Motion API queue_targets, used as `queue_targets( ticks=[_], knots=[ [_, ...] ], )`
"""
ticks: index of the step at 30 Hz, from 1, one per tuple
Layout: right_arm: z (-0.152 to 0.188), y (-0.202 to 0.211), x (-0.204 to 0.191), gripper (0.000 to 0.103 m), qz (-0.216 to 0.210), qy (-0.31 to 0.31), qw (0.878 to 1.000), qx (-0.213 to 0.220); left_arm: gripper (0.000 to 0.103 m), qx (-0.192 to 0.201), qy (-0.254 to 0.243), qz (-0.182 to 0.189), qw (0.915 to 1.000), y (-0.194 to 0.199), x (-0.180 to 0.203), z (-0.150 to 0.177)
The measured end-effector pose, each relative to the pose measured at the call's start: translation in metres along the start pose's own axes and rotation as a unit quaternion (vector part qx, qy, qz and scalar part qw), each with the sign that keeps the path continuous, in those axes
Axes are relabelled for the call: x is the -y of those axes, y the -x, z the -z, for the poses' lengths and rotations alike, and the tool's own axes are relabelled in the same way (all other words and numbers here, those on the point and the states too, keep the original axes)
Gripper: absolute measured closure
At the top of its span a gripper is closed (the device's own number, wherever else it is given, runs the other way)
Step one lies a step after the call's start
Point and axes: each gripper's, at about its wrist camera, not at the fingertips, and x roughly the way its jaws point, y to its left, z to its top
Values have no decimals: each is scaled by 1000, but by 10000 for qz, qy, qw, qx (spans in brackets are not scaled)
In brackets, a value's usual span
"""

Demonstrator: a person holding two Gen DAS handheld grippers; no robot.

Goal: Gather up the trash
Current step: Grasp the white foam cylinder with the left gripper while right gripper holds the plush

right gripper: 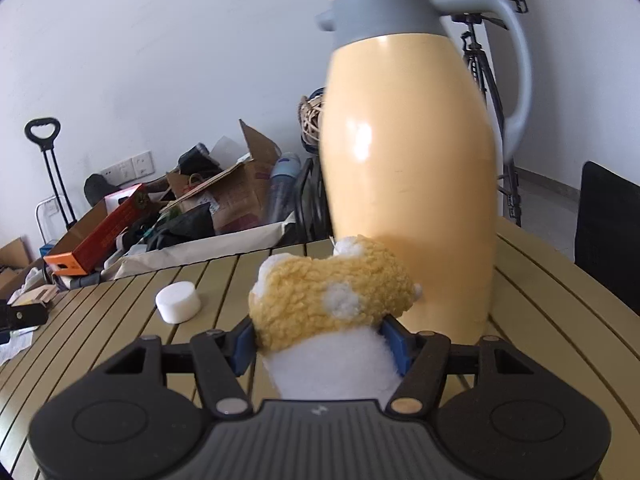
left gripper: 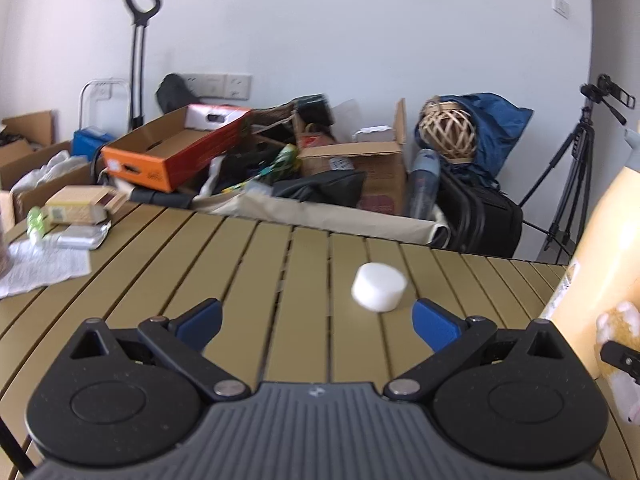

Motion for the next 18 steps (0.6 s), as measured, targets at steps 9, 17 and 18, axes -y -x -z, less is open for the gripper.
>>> queue_targets(
  ticks=[9,17,18],
  knots=[
    [0,20,34,40,63,-40,9998,172,0,-192,-422,1,9989,-36,50,-9],
    [0,24,79,40,491,-249,9980,304,0,-406,-623,-36,9972,-74,75,-16],
    [0,23,86,40,550,-281,9976,313,0,-424,-642,-44,9970,-80,77,-17]
  ],
)
